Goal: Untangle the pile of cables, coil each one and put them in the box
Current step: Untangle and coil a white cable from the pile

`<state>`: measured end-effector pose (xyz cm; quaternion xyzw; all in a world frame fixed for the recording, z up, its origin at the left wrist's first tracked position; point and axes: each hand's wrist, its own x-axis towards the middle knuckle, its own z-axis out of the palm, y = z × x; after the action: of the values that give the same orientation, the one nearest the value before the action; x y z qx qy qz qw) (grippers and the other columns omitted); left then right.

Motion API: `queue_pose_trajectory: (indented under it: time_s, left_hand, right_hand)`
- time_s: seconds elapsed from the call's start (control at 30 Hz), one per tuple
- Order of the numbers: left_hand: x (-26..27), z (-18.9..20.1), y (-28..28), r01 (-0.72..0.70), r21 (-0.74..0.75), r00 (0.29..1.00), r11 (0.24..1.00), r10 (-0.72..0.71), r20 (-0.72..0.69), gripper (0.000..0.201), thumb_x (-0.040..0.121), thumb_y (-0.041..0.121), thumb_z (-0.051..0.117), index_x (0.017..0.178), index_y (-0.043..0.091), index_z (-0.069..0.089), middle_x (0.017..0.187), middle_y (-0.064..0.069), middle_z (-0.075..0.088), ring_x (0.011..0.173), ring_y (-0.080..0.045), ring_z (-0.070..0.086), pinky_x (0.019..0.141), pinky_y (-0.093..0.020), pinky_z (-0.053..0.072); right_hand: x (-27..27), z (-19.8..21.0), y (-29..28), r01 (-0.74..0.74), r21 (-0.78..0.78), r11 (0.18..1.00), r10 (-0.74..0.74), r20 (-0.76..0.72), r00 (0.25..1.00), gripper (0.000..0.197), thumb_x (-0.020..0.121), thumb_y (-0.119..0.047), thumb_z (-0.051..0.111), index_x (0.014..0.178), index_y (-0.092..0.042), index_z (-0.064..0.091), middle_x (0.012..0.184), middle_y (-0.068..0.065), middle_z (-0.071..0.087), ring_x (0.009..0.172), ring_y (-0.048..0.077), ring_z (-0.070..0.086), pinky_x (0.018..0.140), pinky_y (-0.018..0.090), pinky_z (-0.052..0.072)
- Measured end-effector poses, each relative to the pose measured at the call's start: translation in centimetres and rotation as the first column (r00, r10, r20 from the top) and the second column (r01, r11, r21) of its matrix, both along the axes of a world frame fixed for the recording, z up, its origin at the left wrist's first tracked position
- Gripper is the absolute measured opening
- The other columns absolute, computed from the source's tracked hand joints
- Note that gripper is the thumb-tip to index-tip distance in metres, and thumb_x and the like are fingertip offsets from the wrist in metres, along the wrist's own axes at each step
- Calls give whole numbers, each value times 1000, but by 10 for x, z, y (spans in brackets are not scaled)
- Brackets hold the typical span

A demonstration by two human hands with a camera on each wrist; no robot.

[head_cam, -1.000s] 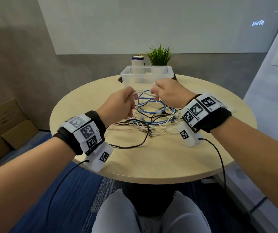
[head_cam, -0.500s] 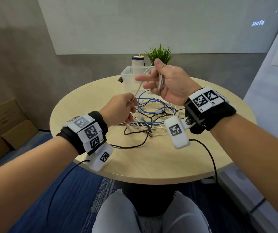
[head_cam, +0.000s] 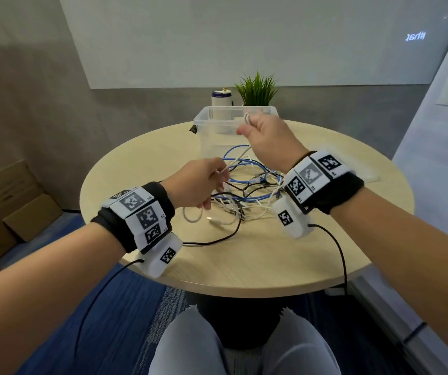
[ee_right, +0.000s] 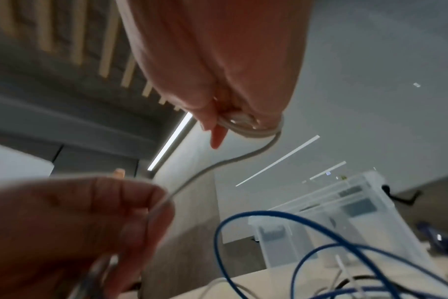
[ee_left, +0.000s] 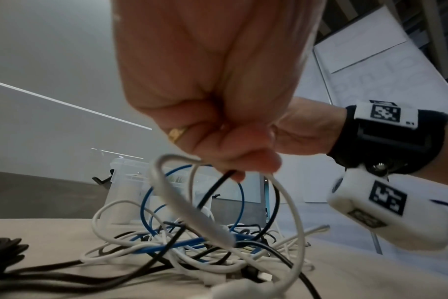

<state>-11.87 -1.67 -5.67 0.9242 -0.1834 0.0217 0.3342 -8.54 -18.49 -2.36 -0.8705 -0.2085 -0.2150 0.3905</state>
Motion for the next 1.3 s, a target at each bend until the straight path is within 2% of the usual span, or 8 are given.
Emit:
queue_pose_trajectory:
  time_s: [0.07,0.2,0.37,0.5,0.7,0.83,1.0,1.3]
  left_hand:
    - [2,3,1,-18,-27,995,999,20,94,15,99,12,38,94,13,52,88,-6,63,40,-14,52,37,-18,39]
    - [8,7,5,-70,-130,974,989,95,203,12,100,16,41,92,16,50,82,-1,60,50,-13,51,43,-12,38]
    - [10,10,6,-94,-162,966,982,129,223,10,97,18,47,91,16,54,70,5,57,53,-7,52,46,-10,38]
    - [9,10,8,-102,-259,978,961,145,153,9,95,16,50,92,13,58,72,-5,66,46,-3,58,49,-18,49]
    - [7,6,18,38,-360,999,932,-21,50,25,93,-6,41,99,11,59,93,-5,63,70,-14,68,69,-25,58]
    - [5,5,15,70,-429,991,901,-14,132,9,92,2,57,88,11,58,86,-10,62,62,-13,69,58,-21,56]
    - [1,15,15,-48,-582,992,812,107,67,25,100,17,44,76,11,47,78,-10,64,48,-13,65,43,-20,49]
    - [5,6,19,80,-22,929,997,-67,364,30,82,-5,53,92,21,63,91,9,58,72,-4,53,65,-11,40]
  right_hand:
    - [-1,-2,0,16,-195,981,-26,-48,999,33,97,-13,48,64,-10,45,67,2,43,71,16,47,67,26,38]
    - [-9,-3,0,-62,-249,967,15,-183,983,32,101,-24,41,92,-1,61,89,10,61,82,21,55,63,26,38]
    - [-12,-5,1,-190,-292,937,112,-263,958,38,94,-44,51,71,-14,57,73,9,58,67,17,53,67,35,47]
    - [-9,-7,-1,-226,-103,969,177,-352,919,45,100,-37,43,60,-16,50,55,-3,46,51,12,44,59,30,43]
    - [-2,1,-10,-118,85,989,141,-357,923,42,96,-26,51,55,-15,47,41,-9,40,42,11,39,55,26,41]
    - [1,4,-9,-60,108,992,94,-343,935,43,94,-26,52,53,-15,46,38,-11,38,44,14,37,54,25,40]
    - [-2,-1,-10,-79,-87,993,40,-381,924,39,92,-23,52,55,-13,46,57,5,43,53,18,40,57,26,40]
    - [-8,8,-4,-141,218,966,220,-401,889,41,96,-20,49,56,-12,44,43,-4,38,38,11,32,62,29,41]
